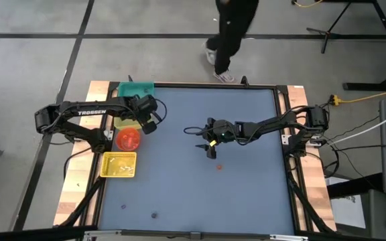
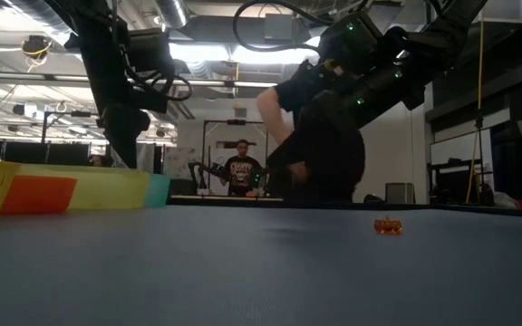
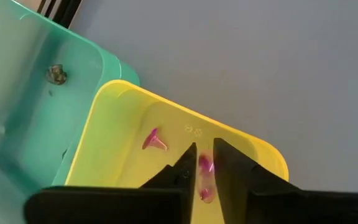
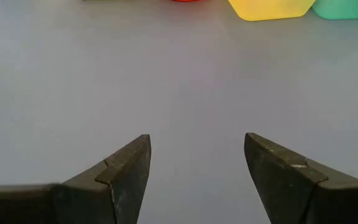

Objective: Sort Halloween decoration
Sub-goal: Put the right purple witch hat toy into the yellow bin, then put the black skull toy into the green bin

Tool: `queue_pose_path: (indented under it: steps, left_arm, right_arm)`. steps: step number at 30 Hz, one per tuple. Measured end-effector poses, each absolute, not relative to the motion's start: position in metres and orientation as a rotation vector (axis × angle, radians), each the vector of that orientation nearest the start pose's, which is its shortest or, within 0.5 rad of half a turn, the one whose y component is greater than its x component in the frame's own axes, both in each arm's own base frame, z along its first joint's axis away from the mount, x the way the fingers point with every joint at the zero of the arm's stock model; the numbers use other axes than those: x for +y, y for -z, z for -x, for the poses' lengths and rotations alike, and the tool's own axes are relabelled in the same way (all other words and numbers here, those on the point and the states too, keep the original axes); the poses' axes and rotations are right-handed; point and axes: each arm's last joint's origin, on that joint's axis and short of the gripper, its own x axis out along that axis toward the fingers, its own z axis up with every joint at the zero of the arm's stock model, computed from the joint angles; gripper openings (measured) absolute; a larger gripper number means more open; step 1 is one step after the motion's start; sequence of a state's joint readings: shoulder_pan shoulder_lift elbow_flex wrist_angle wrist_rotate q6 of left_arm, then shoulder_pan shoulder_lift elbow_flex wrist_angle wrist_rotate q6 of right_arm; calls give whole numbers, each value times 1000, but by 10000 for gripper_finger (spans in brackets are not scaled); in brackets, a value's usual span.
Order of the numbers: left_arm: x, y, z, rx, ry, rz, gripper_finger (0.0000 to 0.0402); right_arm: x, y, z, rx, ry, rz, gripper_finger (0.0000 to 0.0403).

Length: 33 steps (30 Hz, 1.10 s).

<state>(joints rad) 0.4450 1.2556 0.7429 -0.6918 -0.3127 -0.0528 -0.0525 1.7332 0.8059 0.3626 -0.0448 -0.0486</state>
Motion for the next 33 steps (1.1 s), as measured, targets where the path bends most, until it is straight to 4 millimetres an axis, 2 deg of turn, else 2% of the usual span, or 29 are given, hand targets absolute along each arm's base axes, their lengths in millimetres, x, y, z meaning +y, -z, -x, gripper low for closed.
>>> queue_pose_path:
  steps: [8,15,33]
  left_arm:
    - [101,-198,-190,1195,-741,155,103]
    - [101,-198,-190,1195,-742,155,138]
    - [101,-198,-190,1185,-758,177,150]
  right_arm:
    - [-16,-152,-339,564,-6,20,259]
    - [-16,-152,-339,564,-7,20,259]
    - [-16,-152,-339,564,-7,20,259]
